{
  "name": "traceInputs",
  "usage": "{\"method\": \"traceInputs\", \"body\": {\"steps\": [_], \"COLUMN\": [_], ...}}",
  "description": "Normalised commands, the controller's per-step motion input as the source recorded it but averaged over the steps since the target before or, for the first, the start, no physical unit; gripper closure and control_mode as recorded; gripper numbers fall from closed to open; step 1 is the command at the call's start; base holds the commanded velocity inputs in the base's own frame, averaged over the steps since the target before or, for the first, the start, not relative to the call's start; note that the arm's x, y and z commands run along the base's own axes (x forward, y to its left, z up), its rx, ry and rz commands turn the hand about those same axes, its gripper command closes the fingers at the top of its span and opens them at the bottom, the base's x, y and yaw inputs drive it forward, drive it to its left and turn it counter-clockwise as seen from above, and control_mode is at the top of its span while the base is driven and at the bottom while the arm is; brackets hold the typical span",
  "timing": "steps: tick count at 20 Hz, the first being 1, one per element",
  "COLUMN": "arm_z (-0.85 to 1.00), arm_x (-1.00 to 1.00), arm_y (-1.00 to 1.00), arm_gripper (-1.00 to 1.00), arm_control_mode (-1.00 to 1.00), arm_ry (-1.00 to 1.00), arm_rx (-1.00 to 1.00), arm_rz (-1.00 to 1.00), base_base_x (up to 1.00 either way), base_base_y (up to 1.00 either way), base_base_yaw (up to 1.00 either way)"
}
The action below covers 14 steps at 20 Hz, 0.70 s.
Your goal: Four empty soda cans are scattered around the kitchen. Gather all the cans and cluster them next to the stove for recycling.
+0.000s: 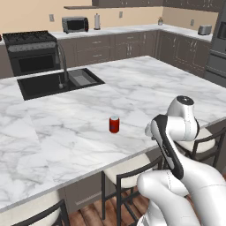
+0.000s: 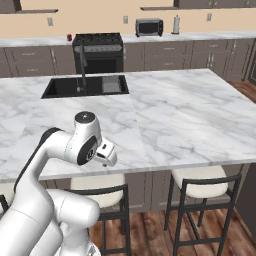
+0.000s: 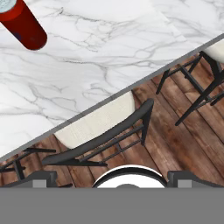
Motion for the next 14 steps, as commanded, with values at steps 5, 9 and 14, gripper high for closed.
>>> {"method": "traceInputs", "body": {"steps": [5,9,14], "arm_z": [0.04,0.20,0.20], "arm_x": [0.08,0.18,0.54], "arm_y": [0.32,0.69,0.40], "arm_gripper": [-1.00,-1.00,-1.00], "arm_control_mode": [-1.00,-1.00,-1.00], "arm_ry": [0.02,0.00,0.01], "arm_rx": [-0.06,-0.18,-0.13], "arm_rz": [0.03,0.17,0.14], "base_base_x": [0.20,0.00,0.00], "base_base_y": [0.48,0.00,0.00], "base_base_yaw": [0.03,0.00,0.00]}}
